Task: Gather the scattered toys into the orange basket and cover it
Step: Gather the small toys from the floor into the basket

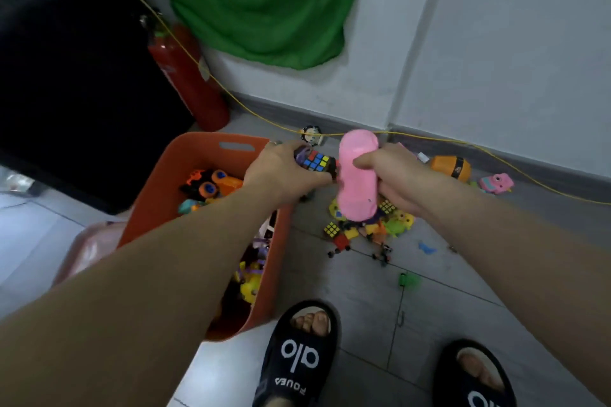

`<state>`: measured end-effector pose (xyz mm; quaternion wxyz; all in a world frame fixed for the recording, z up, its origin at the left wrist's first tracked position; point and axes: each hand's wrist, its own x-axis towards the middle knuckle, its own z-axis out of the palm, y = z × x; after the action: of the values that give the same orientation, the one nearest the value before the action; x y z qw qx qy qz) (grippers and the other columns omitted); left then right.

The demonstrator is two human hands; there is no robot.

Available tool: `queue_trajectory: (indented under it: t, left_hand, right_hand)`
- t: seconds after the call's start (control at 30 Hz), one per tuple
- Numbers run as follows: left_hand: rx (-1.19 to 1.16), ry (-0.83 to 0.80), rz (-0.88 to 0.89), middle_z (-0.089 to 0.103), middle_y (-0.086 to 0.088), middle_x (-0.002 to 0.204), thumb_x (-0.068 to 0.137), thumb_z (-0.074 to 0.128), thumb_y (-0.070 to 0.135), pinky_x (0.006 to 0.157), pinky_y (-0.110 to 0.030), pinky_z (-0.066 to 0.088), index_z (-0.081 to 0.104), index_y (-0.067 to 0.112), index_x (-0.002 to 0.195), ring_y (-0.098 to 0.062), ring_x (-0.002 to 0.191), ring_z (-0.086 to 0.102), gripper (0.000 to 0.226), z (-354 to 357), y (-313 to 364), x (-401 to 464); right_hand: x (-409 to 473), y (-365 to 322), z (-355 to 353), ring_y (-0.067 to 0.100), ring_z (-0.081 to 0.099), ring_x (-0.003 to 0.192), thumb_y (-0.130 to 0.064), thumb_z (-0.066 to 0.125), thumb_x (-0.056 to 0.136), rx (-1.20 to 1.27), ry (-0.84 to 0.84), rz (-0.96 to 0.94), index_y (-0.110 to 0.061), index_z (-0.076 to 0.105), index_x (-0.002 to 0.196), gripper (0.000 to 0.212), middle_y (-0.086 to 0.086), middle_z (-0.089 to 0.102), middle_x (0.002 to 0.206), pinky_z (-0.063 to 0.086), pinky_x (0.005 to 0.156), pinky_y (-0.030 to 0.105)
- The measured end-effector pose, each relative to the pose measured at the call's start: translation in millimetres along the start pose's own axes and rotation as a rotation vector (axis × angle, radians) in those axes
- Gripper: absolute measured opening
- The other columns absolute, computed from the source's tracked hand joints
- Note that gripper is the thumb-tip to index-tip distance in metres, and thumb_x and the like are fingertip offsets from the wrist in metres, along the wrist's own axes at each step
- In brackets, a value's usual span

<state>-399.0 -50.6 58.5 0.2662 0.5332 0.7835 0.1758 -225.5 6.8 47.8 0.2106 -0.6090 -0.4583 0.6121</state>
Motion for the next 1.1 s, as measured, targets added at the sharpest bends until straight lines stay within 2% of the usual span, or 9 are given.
queue_trajectory:
  t: [0.07,0.2,0.33,0.43,0.53,0.67,0.83,0.97,1.1]
  left_hand:
    - [-0.096,0.089,-0.020,0.066,0.008,0.089,0.055,0.073,0.061,0.070,-0.024,0.049,0.065,0.031,0.093,-0.012,0.086,0.064,0.049,-32,-15,-12]
    - [-0.016,0.180,-0.200,0.061,0.004,0.109,0.049,0.077,0.061,0.087,-0.026,0.048,0.063,0.033,0.114,-0.015,0.100,0.060,0.072,-84,-79,-52]
    - [0.178,-0.178,-0.479,0.046,-0.011,0.131,0.043,0.086,0.057,0.093,-0.035,0.047,0.031,0.038,0.141,-0.033,0.116,0.052,0.113,-101,-139,-98]
    - [0.229,-0.266,-0.534,0.039,-0.019,0.143,0.069,0.079,0.053,0.092,-0.039,0.043,0.011,0.035,0.151,-0.038,0.123,0.049,0.107,-102,-145,-111]
    - [0.260,-0.117,-0.450,0.037,-0.020,0.143,0.079,0.070,0.048,0.102,-0.045,0.041,0.015,0.033,0.151,-0.040,0.129,0.040,0.092,-96,-128,-101]
    - [0.206,-0.023,-0.184,0.043,-0.018,0.135,0.082,0.061,0.039,0.106,-0.048,0.036,0.029,0.025,0.148,-0.039,0.127,0.039,0.074,-73,-78,-69]
    - [0.267,-0.248,0.124,0.041,-0.015,0.140,0.083,0.062,0.044,0.107,-0.045,0.038,0.031,0.029,0.147,-0.034,0.131,0.038,0.073,-5,-9,-34]
    - [0.303,-0.441,0.131,0.037,-0.018,0.145,0.082,0.061,0.056,0.107,-0.048,0.038,0.022,0.029,0.150,-0.037,0.134,0.035,0.083,76,-5,-12]
    - [0.346,-0.503,0.019,0.031,-0.019,0.147,0.083,0.065,0.050,0.108,-0.046,0.036,0.014,0.025,0.152,-0.038,0.136,0.030,0.090,142,-23,-2]
  right_hand:
    - [-21,-31,36,0.034,0.065,0.099,-0.023,0.069,0.061,0.002,-0.043,-0.069,-0.009,0.056,0.122,0.064,0.017,0.066,0.109,0.054,0.088,0.054]
    - [-63,-50,103,0.031,0.064,0.100,-0.024,0.069,0.065,0.024,-0.175,-0.113,-0.013,0.056,0.115,0.053,0.015,0.065,0.114,0.054,0.090,0.051]
    - [-100,-21,142,0.026,0.053,0.117,-0.039,0.065,0.073,-0.241,-0.437,0.022,-0.017,0.035,0.141,0.078,0.005,0.048,0.137,0.050,0.096,0.044]
    - [-107,-4,133,0.024,0.053,0.117,-0.042,0.054,0.092,-0.573,-0.465,-0.073,-0.022,0.036,0.143,0.057,0.005,0.051,0.131,0.046,0.094,0.033]
    - [-96,-6,96,0.023,0.051,0.122,-0.041,0.046,0.097,-0.720,-0.297,-0.145,-0.015,0.033,0.148,0.059,0.006,0.050,0.140,0.042,0.090,0.029]
    - [-76,-14,30,0.017,0.049,0.077,-0.033,0.044,0.097,-0.867,-0.131,-0.185,-0.016,0.047,0.134,0.041,0.005,0.050,0.099,0.036,0.060,0.026]
    - [-66,3,-38,0.028,0.056,0.106,-0.037,0.055,0.093,-1.007,-0.070,-0.013,-0.008,0.048,0.134,0.050,0.012,0.057,0.124,0.050,0.089,0.033]
    - [-60,44,-62,0.015,0.052,0.105,-0.022,0.058,0.097,-0.930,-0.292,0.097,-0.026,0.033,0.138,0.049,-0.010,0.046,0.124,0.045,0.069,0.008]
    - [-4,140,-70,0.034,0.034,0.138,-0.051,0.070,0.082,-1.000,-0.237,0.319,-0.025,0.001,0.156,0.104,0.013,0.018,0.159,0.046,0.095,0.038]
